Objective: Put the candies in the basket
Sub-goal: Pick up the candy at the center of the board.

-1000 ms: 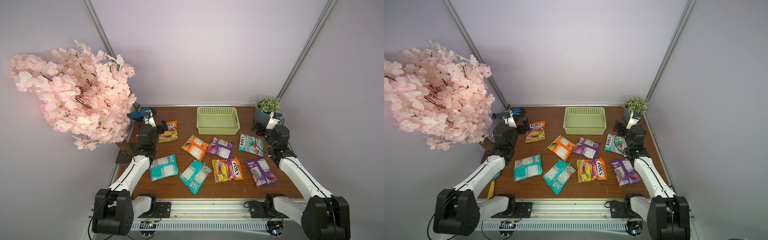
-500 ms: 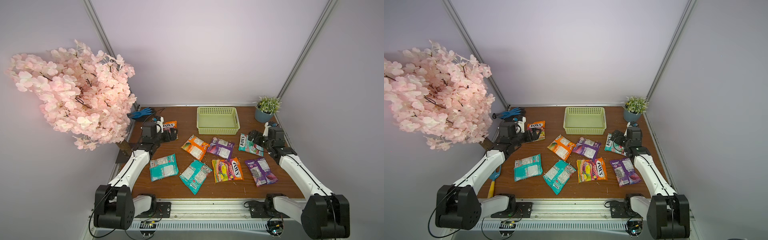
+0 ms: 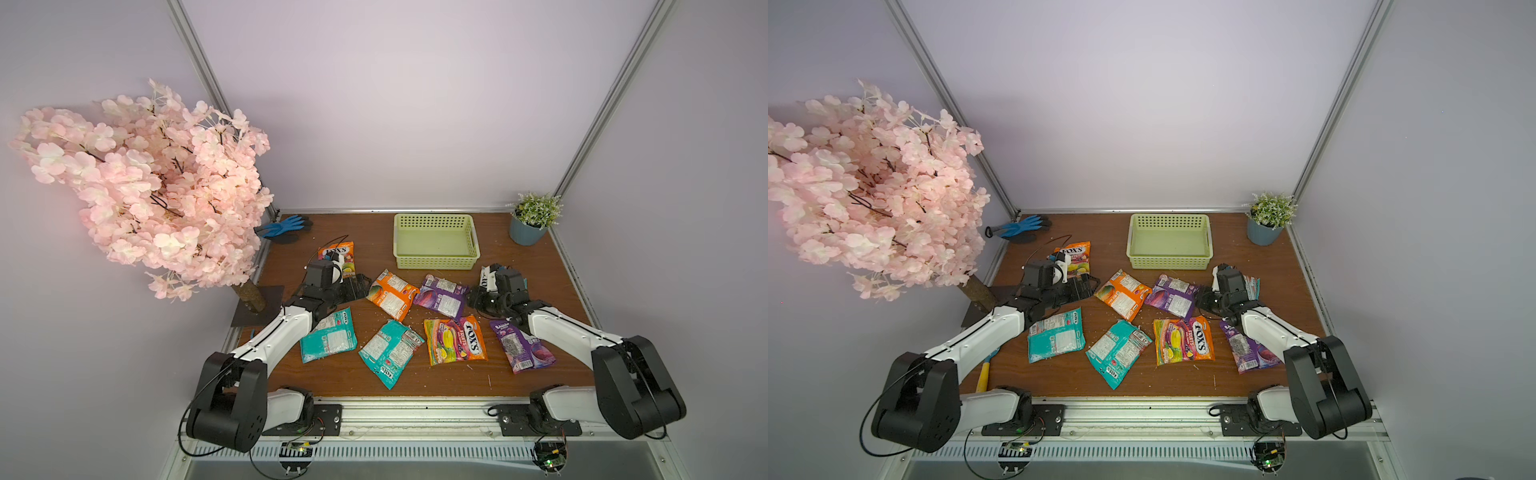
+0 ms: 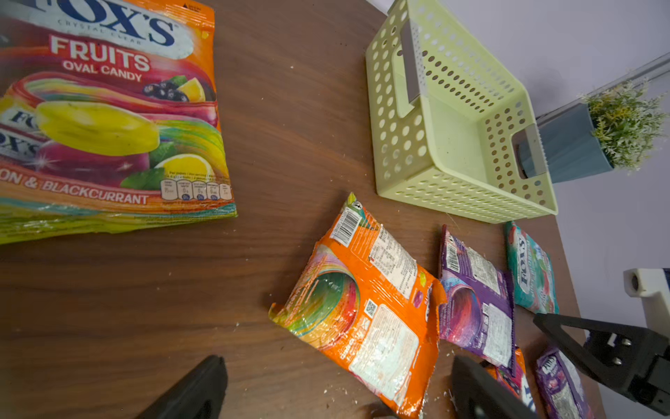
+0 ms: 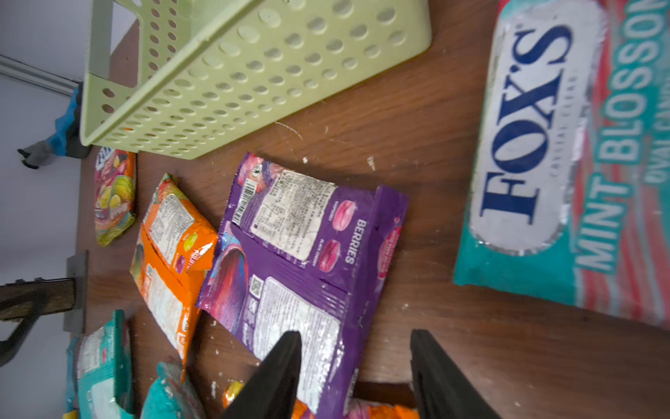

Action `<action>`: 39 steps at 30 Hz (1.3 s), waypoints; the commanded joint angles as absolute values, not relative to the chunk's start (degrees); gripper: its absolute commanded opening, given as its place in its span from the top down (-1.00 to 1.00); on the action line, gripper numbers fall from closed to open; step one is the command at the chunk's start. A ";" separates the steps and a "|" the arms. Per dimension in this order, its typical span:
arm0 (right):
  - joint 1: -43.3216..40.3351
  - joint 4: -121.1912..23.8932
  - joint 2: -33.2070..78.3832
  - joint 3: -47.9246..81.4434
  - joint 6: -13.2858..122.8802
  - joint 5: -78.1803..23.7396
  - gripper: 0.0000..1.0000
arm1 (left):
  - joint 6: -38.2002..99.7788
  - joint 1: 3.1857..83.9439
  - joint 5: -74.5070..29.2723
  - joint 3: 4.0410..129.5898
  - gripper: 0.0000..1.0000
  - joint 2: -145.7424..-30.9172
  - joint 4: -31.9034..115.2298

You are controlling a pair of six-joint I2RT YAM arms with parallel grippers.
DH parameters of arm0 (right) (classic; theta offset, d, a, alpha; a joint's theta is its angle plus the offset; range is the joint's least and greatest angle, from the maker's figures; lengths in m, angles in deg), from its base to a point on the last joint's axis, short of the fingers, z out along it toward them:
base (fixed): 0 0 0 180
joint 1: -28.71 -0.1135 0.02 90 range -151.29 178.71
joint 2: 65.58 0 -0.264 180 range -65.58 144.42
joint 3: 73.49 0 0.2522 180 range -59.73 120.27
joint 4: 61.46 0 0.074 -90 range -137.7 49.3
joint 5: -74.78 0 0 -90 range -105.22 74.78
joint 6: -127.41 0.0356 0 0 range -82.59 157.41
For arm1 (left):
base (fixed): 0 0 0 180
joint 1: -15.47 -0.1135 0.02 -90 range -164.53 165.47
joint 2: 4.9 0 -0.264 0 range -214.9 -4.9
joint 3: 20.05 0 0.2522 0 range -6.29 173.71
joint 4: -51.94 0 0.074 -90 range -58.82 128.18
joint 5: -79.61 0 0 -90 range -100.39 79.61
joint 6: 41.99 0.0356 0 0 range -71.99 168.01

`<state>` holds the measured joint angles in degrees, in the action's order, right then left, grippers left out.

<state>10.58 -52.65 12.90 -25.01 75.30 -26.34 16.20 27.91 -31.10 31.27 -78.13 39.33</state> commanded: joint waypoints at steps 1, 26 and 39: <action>9.14 -59.70 15.37 -24.76 78.62 -28.26 -0.06 | 15.84 29.85 -30.80 31.21 -0.99 -78.13 43.22; 7.42 -60.51 15.47 -24.02 77.76 -26.23 1.00 | 15.49 40.06 -33.55 36.33 -0.78 -88.57 52.15; 6.20 -51.78 3.52 -12.64 76.27 -30.24 1.00 | 22.07 39.96 -19.64 46.76 -1.00 -89.89 40.88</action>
